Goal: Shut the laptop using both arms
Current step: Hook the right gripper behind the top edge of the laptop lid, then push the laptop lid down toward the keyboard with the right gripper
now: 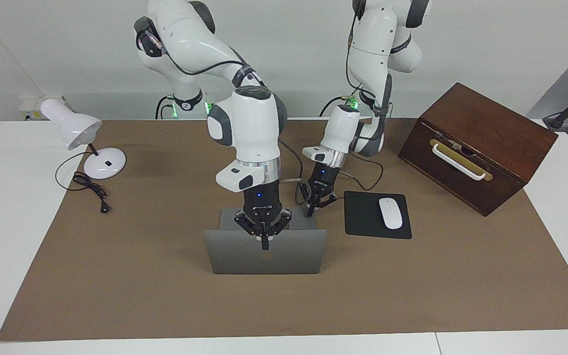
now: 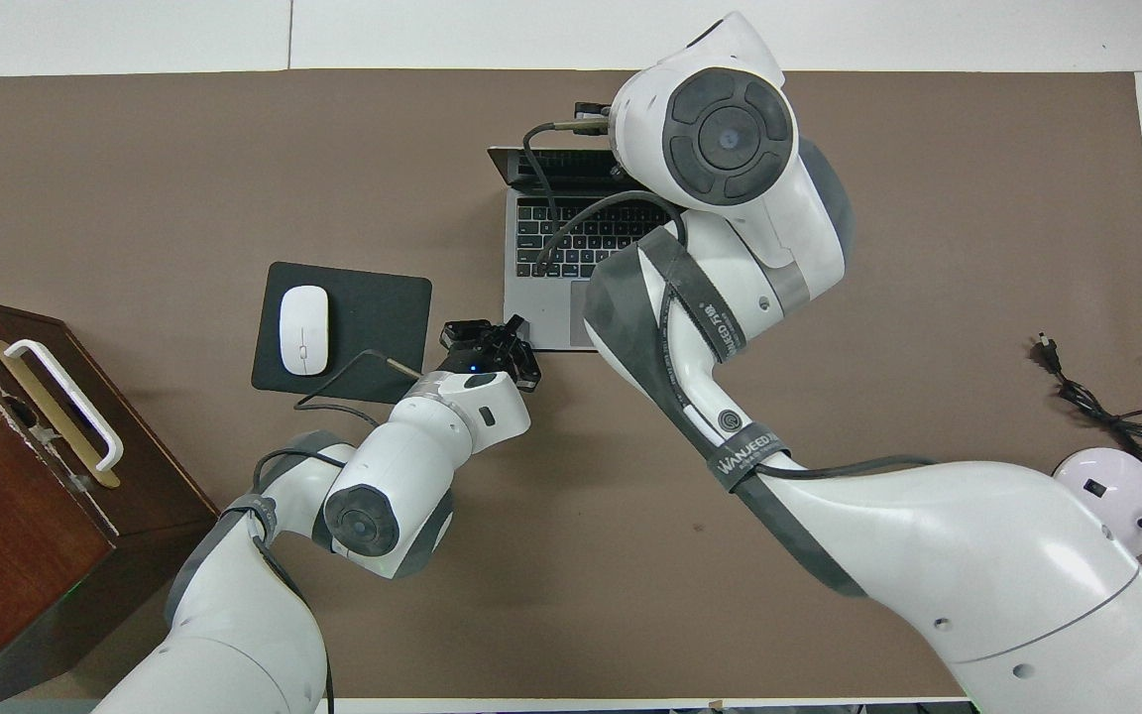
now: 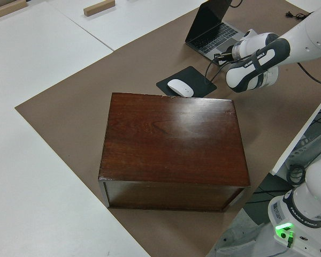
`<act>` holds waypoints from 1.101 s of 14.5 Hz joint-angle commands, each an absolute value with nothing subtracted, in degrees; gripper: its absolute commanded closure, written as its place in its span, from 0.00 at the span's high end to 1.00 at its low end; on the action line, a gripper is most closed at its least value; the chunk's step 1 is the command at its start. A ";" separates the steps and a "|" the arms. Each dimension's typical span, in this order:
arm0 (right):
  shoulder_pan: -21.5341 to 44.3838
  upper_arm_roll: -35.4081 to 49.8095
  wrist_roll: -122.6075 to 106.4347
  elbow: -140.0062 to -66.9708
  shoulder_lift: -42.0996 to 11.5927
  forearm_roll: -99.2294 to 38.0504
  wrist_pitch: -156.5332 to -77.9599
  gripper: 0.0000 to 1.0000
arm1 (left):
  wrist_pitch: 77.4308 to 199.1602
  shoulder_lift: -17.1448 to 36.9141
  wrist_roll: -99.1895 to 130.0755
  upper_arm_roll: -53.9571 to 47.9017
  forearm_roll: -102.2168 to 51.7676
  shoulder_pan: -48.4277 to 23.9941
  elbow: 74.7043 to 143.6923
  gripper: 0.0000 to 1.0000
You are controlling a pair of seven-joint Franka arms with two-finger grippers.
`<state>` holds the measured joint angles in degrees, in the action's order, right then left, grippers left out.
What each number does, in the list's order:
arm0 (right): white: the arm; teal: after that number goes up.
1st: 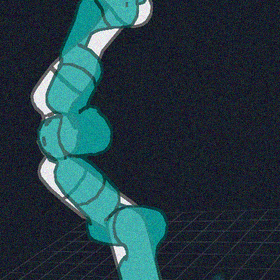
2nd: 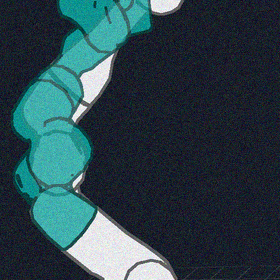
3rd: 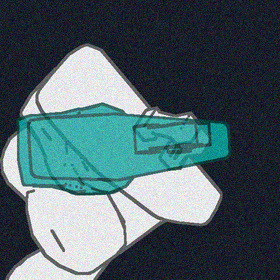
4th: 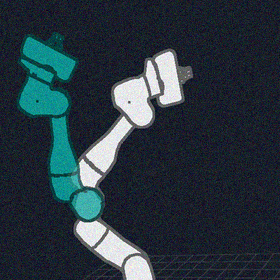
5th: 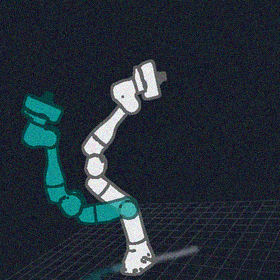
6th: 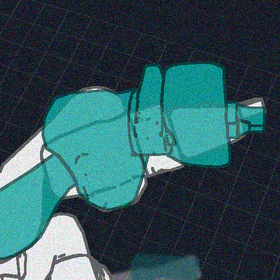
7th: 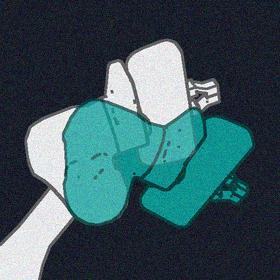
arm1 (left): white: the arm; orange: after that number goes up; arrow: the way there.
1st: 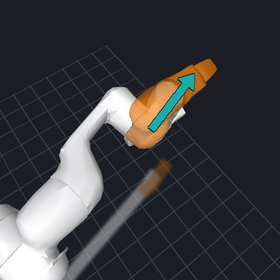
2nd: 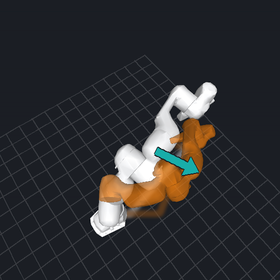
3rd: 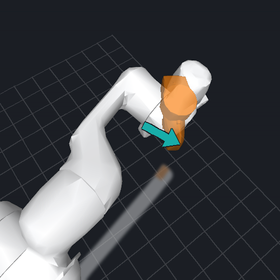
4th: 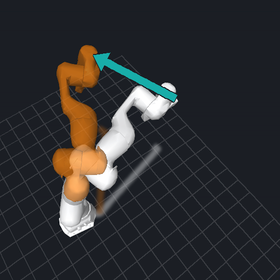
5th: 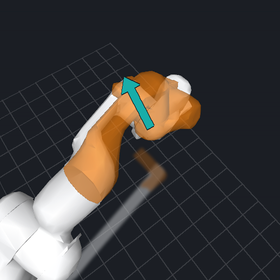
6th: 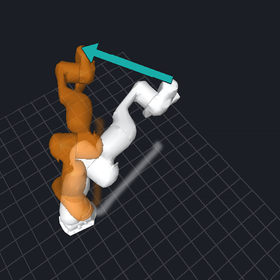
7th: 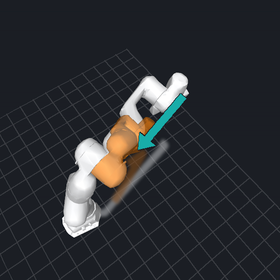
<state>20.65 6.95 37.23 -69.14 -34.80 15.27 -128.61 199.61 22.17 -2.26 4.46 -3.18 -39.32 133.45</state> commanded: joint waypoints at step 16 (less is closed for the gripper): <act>20.04 6.86 29.88 -73.82 -34.28 -5.80 -113.56 0.00 | 200.74 24.52 -4.22 5.19 -3.78 -40.43 133.07 0.00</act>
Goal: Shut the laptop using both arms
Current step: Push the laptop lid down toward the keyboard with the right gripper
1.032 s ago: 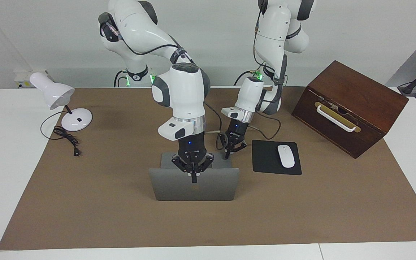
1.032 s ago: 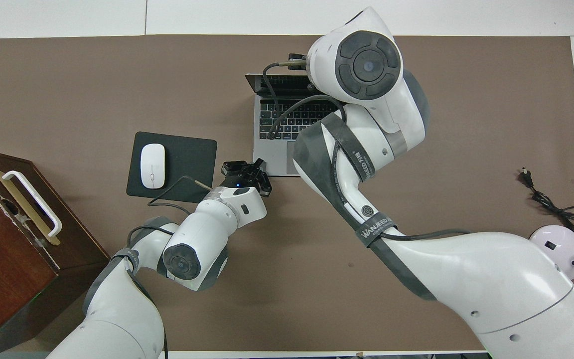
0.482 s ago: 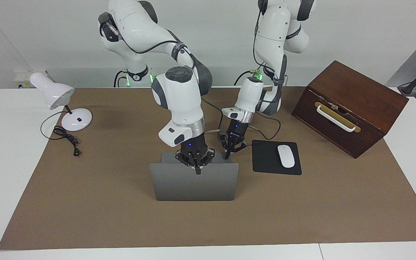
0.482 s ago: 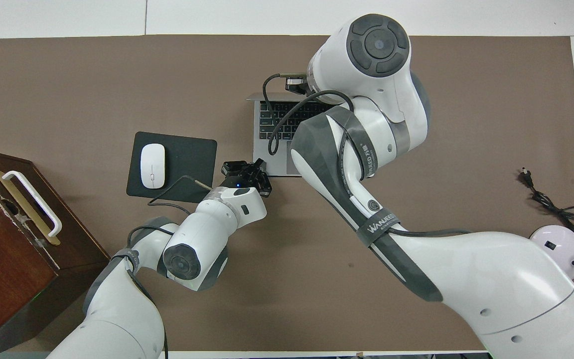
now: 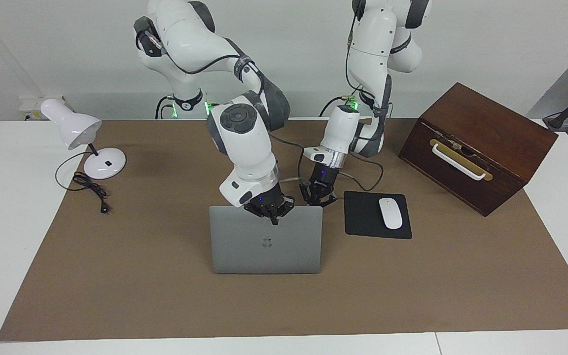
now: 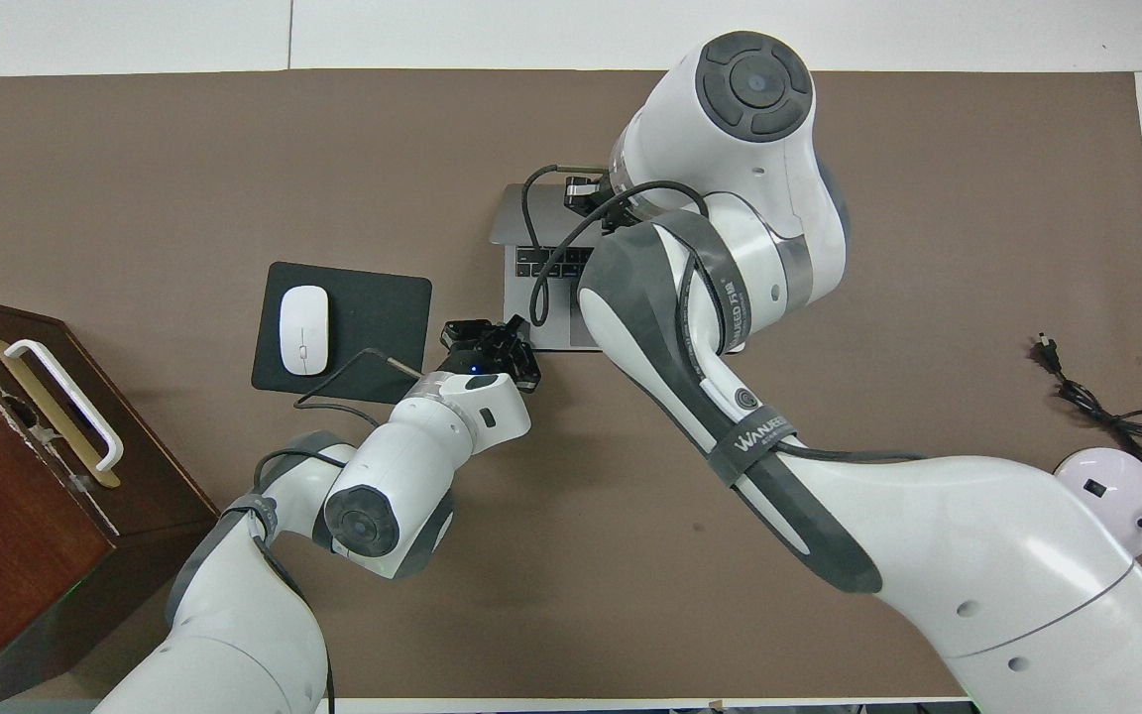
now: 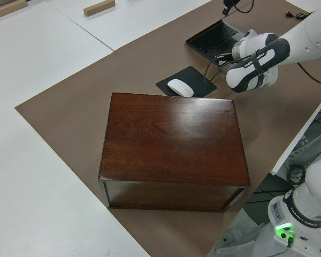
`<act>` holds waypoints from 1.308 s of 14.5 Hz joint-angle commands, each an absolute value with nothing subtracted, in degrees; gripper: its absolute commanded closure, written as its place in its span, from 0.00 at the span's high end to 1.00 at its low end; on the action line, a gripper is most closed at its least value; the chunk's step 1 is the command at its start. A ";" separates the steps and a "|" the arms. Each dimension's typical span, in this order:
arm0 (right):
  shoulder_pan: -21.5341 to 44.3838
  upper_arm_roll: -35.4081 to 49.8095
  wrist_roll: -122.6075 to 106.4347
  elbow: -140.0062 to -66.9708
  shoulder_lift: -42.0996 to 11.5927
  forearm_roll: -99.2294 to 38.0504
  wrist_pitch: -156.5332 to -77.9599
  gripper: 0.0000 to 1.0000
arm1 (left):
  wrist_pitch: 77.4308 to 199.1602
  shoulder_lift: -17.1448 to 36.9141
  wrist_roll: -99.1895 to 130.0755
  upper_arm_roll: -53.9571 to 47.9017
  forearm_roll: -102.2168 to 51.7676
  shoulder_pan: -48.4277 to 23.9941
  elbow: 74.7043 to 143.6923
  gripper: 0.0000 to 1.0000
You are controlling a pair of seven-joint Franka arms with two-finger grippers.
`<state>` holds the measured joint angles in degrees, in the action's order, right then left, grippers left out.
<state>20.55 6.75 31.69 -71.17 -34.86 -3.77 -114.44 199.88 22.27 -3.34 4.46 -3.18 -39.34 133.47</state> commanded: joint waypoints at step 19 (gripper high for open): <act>19.95 6.59 30.59 -80.25 -33.58 -10.46 -109.96 0.00 | 200.92 25.22 -4.39 5.27 -2.73 -40.43 133.24 0.00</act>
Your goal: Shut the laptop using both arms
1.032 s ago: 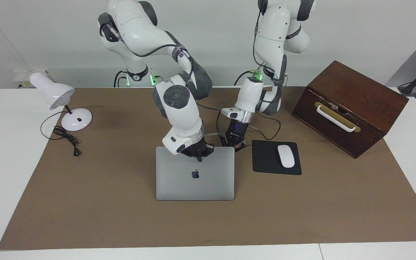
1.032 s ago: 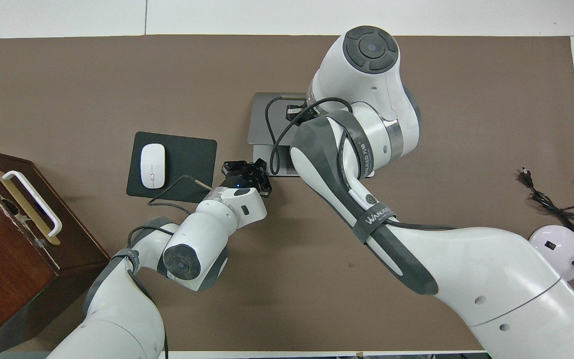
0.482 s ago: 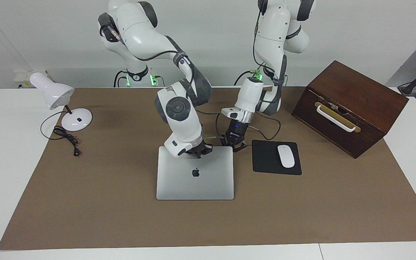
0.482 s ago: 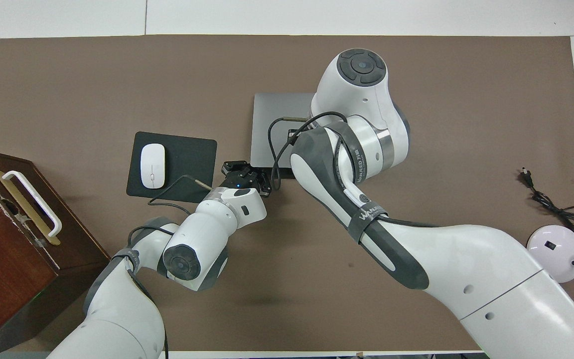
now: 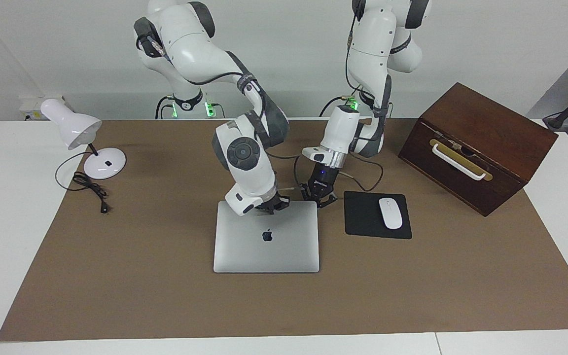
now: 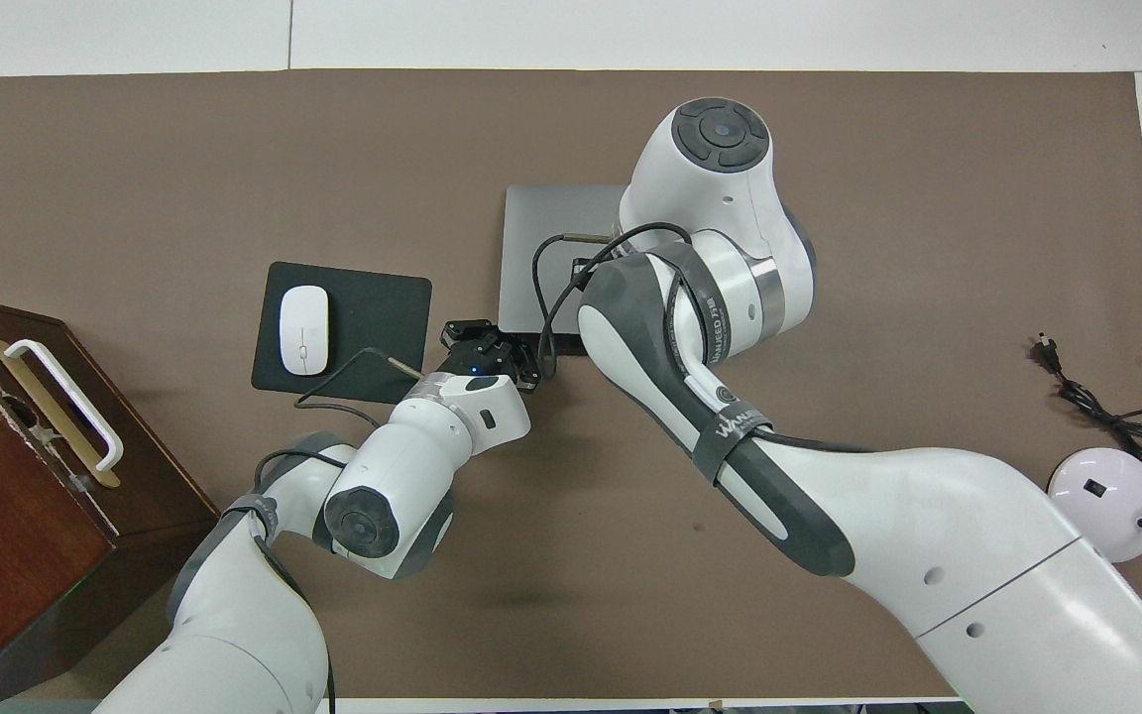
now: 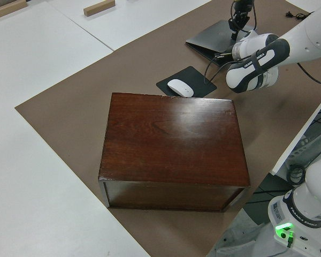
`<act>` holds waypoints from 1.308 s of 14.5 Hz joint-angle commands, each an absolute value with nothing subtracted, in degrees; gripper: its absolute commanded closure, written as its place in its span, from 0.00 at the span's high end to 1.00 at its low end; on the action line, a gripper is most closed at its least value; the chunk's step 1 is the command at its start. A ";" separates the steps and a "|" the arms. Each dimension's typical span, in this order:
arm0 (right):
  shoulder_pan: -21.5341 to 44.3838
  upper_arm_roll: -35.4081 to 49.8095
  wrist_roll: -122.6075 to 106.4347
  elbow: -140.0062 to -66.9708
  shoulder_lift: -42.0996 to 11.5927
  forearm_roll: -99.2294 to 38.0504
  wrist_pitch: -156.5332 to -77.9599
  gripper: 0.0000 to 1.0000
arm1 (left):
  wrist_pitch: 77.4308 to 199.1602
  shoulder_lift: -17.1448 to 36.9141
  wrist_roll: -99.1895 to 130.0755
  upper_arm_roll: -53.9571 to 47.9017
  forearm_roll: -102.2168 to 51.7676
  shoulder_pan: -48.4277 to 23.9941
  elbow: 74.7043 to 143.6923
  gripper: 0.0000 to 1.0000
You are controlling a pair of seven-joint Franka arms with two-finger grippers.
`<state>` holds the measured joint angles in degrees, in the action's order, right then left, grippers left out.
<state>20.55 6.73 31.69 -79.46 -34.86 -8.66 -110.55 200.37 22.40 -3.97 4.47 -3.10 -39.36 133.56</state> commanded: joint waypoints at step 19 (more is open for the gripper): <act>5.28 -1.84 -16.94 -74.97 -4.14 5.10 -83.07 0.45 | 200.13 19.79 -2.20 5.10 -2.55 -39.46 136.22 0.00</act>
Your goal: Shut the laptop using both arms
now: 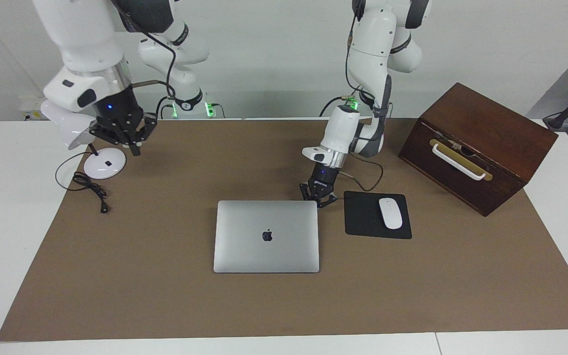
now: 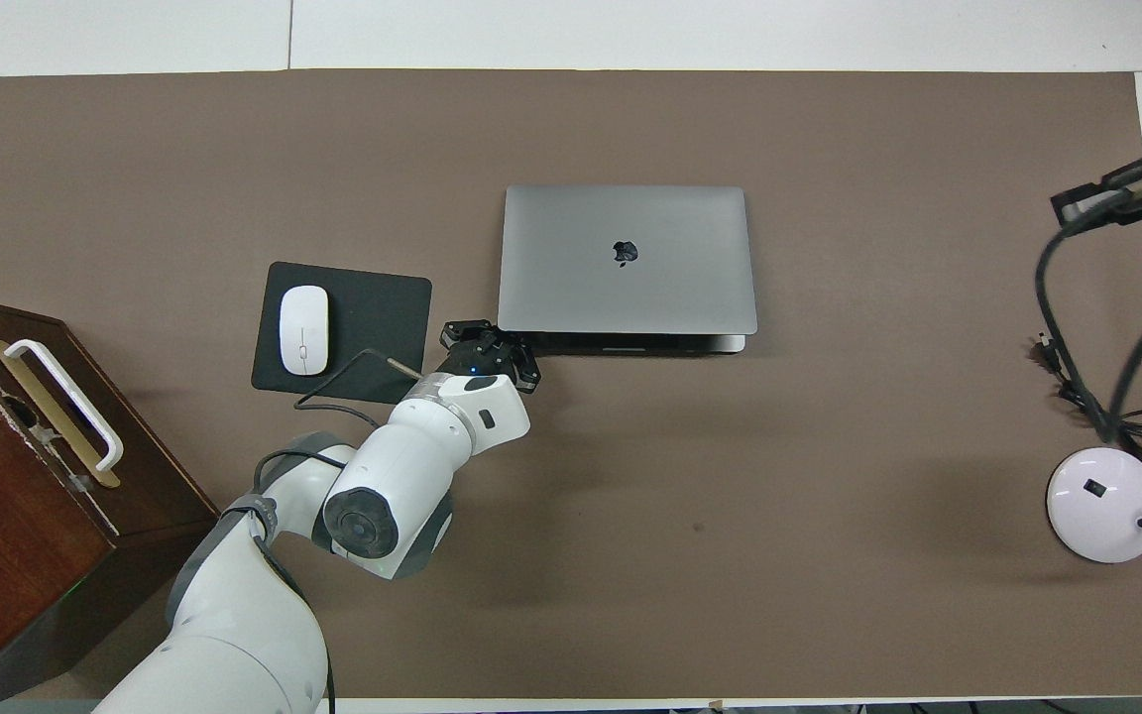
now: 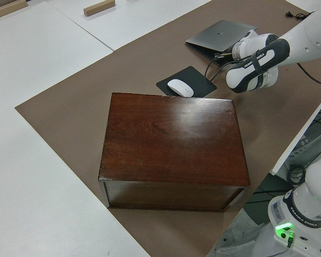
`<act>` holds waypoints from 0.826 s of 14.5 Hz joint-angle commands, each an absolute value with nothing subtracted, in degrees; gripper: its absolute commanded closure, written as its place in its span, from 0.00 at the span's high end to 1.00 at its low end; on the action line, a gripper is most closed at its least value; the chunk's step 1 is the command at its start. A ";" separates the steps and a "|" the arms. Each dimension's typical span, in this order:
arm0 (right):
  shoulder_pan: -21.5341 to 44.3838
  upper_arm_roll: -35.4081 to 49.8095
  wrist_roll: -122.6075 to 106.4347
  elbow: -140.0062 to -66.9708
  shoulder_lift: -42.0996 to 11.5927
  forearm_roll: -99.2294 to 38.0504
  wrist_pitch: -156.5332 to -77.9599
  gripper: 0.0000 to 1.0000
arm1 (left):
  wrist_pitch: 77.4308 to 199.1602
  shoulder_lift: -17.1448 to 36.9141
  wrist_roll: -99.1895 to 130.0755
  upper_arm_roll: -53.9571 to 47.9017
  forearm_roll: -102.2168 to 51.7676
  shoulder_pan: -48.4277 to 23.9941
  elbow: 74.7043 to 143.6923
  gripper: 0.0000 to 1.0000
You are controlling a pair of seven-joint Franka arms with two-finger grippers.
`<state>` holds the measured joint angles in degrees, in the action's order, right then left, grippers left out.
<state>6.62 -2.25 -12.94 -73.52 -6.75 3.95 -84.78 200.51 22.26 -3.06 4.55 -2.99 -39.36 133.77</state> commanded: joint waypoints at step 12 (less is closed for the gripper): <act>-3.34 -1.50 -14.68 -88.51 3.87 2.81 -83.84 1.00 | 162.99 -1.92 -2.28 5.36 -2.55 -36.40 134.84 0.00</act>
